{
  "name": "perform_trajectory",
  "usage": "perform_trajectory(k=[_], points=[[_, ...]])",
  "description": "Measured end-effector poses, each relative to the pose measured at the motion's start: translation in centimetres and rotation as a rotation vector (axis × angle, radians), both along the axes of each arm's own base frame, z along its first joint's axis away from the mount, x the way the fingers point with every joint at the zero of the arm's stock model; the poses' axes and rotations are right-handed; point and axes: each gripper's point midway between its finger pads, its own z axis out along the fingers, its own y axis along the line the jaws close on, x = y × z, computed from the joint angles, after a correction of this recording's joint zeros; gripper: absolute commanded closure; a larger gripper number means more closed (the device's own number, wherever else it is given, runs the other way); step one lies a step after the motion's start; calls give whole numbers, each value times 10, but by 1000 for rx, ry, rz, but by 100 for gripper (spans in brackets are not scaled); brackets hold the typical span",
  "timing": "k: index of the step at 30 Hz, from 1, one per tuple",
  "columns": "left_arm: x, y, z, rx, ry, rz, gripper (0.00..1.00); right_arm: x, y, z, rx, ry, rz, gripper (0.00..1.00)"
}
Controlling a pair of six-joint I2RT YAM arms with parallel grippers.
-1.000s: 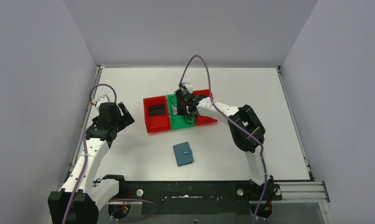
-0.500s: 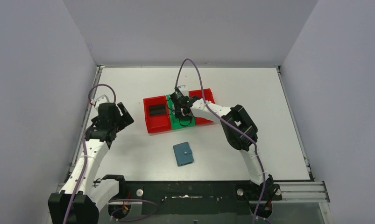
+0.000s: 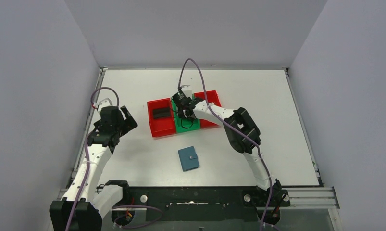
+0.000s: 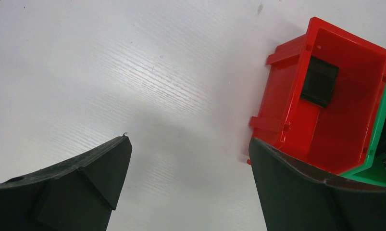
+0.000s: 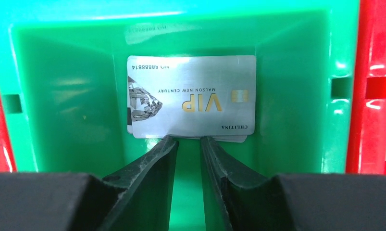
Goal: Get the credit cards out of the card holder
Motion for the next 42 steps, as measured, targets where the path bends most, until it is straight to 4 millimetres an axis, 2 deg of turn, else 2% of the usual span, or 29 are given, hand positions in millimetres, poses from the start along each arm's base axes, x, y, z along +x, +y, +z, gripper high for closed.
perform_trajectory(k=[7, 10, 12, 15, 19, 22, 28, 34, 38, 42], points=[[1, -1, 0, -2, -4, -7, 4, 6, 3, 1, -2, -14, 0, 70], [1, -1, 0, -2, -4, -9, 4, 0, 5, 2, -3, -13, 13, 68], [1, -2, 0, -4, -6, -12, 4, -9, -1, 4, -12, -5, 21, 67], [1, -4, -1, -14, -5, -23, 4, -21, -8, 15, -15, -3, 31, 65], [2, -8, -1, -28, -6, -39, 4, -28, -12, 37, 4, -28, 35, 62], [2, -10, -3, -34, -4, -50, 4, -32, -14, 42, 11, -31, 41, 62], [2, -12, -3, -39, -8, -60, 4, -43, -23, 26, -21, 8, 49, 62], [4, -17, -2, -54, -17, -86, 4, -44, -26, 25, -35, 13, 52, 62], [8, -33, -4, -110, -28, -159, 5, -49, -30, 16, -36, 28, 37, 61], [14, -58, -12, -205, -14, -263, 5, -63, -35, 4, -40, 49, 25, 61]])
